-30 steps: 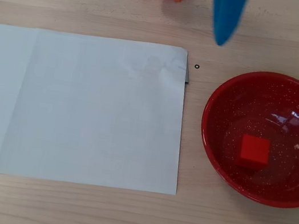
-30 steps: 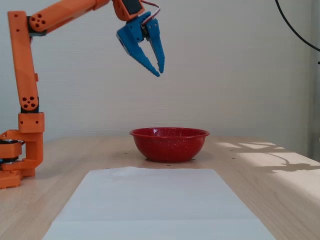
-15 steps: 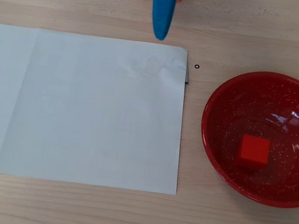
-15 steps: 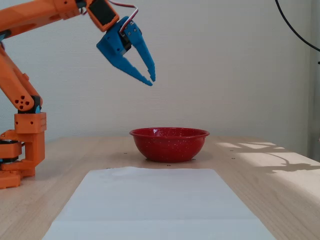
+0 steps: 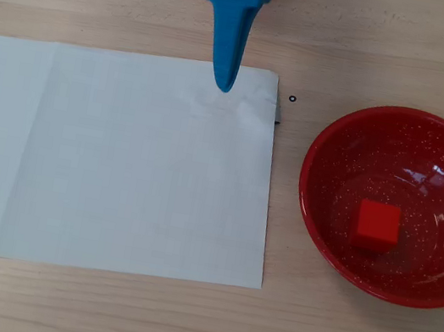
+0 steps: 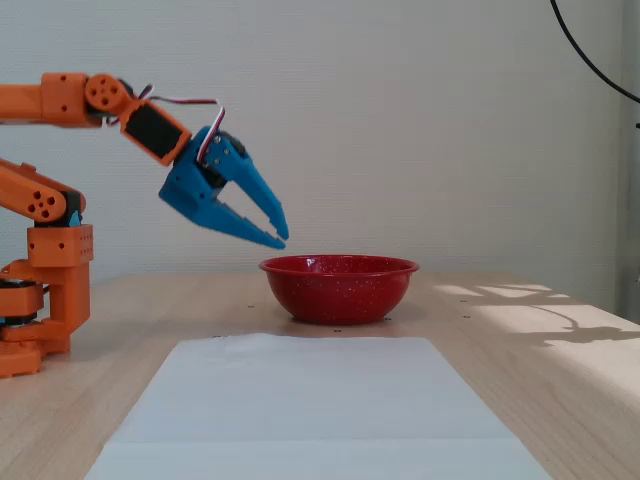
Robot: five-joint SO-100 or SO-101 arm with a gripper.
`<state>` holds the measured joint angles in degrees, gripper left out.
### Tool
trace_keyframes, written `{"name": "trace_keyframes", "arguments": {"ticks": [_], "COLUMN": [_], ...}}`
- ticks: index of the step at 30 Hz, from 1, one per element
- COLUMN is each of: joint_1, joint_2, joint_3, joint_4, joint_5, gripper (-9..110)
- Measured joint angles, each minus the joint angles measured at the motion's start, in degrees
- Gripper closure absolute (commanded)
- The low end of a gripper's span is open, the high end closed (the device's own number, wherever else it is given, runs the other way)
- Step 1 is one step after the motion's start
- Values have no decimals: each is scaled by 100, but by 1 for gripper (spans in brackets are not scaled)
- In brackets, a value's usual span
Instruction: Grasp the red cube and put it in the red bowl
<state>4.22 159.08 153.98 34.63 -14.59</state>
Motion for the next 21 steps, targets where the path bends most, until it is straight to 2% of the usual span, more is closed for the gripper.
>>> {"name": "trace_keyframes", "arguments": {"ticks": [11, 17, 21], "joint_1": [26, 18, 26], "joint_2": [1459, 2188, 2514], "joint_3": [2065, 2426, 2514], "joint_4": [-659, -729, 70], "joint_5": [378, 615, 615], "gripper": [101, 101, 101]}}
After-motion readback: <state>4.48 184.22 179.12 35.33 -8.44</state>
